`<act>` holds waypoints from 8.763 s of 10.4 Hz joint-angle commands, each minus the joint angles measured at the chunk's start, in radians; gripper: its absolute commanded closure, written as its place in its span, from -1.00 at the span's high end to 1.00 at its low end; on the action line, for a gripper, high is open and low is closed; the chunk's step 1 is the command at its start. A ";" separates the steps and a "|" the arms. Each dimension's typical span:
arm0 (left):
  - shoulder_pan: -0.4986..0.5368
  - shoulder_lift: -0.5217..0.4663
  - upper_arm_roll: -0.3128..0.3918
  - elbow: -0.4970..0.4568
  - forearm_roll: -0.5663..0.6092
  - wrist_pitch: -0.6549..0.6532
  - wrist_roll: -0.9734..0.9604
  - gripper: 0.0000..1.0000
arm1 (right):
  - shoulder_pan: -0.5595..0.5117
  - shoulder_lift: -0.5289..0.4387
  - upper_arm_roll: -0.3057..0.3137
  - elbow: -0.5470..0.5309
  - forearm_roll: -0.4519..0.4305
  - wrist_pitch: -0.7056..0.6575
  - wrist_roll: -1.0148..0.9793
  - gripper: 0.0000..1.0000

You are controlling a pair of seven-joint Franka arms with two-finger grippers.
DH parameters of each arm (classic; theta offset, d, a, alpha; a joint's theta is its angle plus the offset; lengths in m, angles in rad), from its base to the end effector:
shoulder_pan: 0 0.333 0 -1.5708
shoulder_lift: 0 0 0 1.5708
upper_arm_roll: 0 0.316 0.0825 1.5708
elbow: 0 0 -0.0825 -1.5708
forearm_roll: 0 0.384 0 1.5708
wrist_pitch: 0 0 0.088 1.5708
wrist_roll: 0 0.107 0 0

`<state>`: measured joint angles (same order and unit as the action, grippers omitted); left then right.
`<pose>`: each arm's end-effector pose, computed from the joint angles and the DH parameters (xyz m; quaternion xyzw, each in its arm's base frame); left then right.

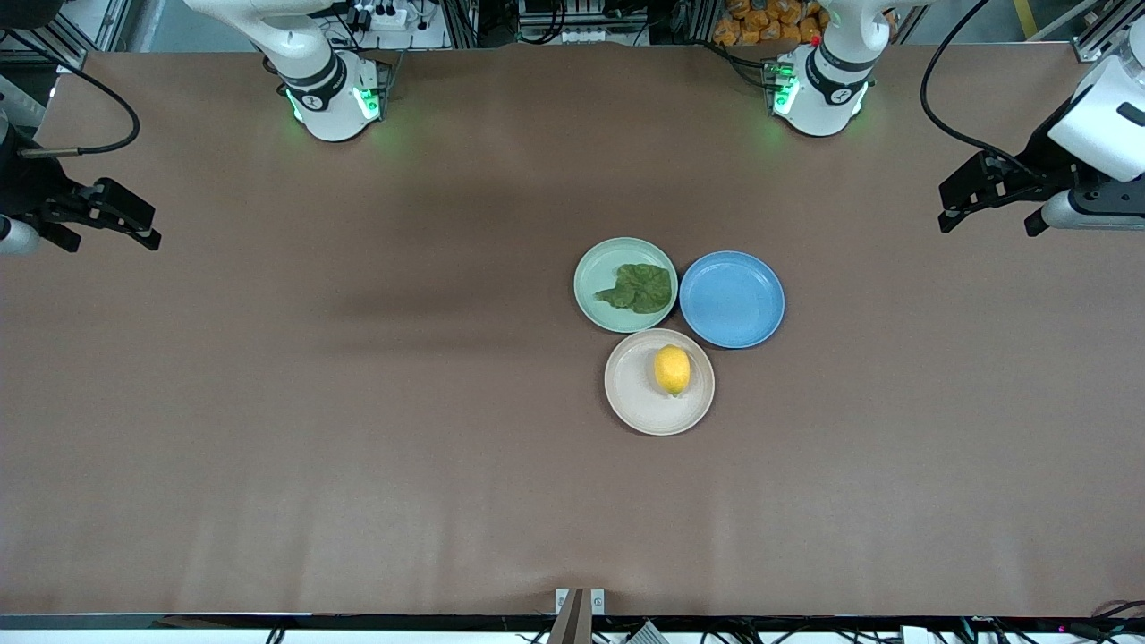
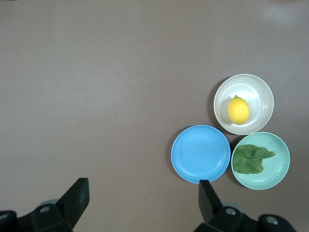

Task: Pick lemon and lettuce from plates

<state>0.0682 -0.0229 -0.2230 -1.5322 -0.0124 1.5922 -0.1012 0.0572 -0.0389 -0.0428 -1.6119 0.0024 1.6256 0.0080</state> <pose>0.5432 -0.0877 0.6571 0.9988 -0.0270 0.0403 0.0089 0.5478 0.0077 0.6314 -0.9996 -0.0032 -0.0263 0.0023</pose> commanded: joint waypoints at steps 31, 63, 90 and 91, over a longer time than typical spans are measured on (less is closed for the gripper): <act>-0.347 0.647 -0.001 0.027 0.049 0.551 -0.560 1.00 | -0.019 -0.030 -0.003 0.066 0.074 -0.090 0.000 1.00; -0.142 0.523 -0.004 -0.222 0.193 0.660 -0.474 -1.00 | 0.845 0.959 0.166 0.348 -0.479 0.620 1.664 0.65; 0.081 0.491 -0.004 -0.391 0.259 0.661 -0.190 0.99 | 0.015 0.470 0.167 0.203 -0.056 0.080 0.267 -1.00; 0.079 0.488 -0.006 -0.384 0.247 0.661 -0.198 1.00 | -0.025 0.468 0.153 0.155 -0.056 0.109 0.194 -1.00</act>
<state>0.1399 0.4699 -0.2166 -1.9311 0.2209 2.2548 -0.3012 0.0787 0.4490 0.1075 -1.3739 -0.0753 1.6939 0.2845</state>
